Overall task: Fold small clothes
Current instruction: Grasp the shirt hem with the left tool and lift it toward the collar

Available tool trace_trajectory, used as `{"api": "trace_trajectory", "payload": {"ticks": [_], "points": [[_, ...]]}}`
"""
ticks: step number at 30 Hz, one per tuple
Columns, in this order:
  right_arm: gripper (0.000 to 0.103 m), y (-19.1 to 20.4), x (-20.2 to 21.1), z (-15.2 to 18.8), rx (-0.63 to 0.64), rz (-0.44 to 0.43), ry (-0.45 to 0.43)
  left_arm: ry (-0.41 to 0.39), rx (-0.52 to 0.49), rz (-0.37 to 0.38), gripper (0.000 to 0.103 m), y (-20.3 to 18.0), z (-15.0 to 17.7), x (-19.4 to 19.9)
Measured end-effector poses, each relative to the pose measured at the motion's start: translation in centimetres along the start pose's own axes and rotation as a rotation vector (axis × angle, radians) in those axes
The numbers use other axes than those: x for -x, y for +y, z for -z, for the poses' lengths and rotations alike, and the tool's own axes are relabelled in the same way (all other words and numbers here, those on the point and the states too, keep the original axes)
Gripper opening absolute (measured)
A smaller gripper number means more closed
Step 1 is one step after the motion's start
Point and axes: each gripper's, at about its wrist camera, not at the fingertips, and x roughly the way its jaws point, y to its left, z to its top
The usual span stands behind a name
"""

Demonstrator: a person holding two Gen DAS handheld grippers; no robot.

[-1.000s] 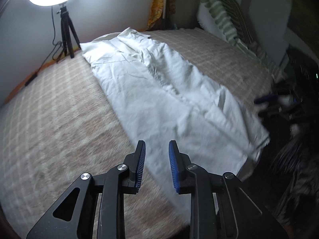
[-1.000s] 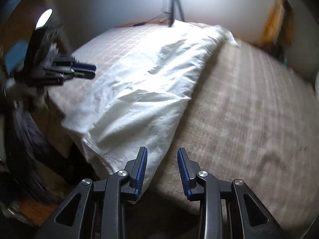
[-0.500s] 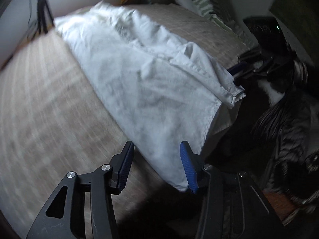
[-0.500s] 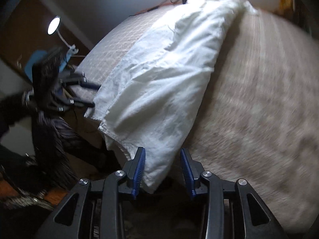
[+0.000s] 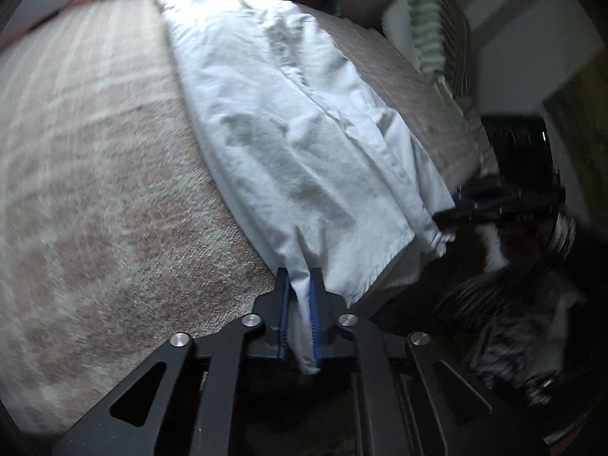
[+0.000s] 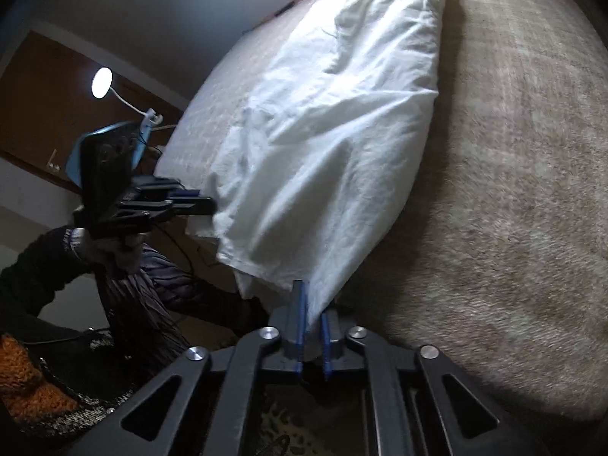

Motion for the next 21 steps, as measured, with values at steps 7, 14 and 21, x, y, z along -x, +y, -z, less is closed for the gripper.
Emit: {"api": "trace_trajectory", "payload": {"ticks": [7, 14, 21], "points": [[0.001, 1.5, 2.5, -1.5, -0.024, -0.090, -0.122, -0.101, 0.024, 0.115, 0.003, -1.0, -1.4, 2.6], [0.001, 4.0, 5.2, -4.5, 0.011, -0.131, -0.254, -0.238, 0.014, 0.204, 0.002, -2.2, -6.3, 5.3], [0.001, 3.9, 7.9, -9.4, 0.007, -0.119, -0.376, -0.356, 0.049, 0.234, 0.002, -0.8, -12.0, 6.3]]}}
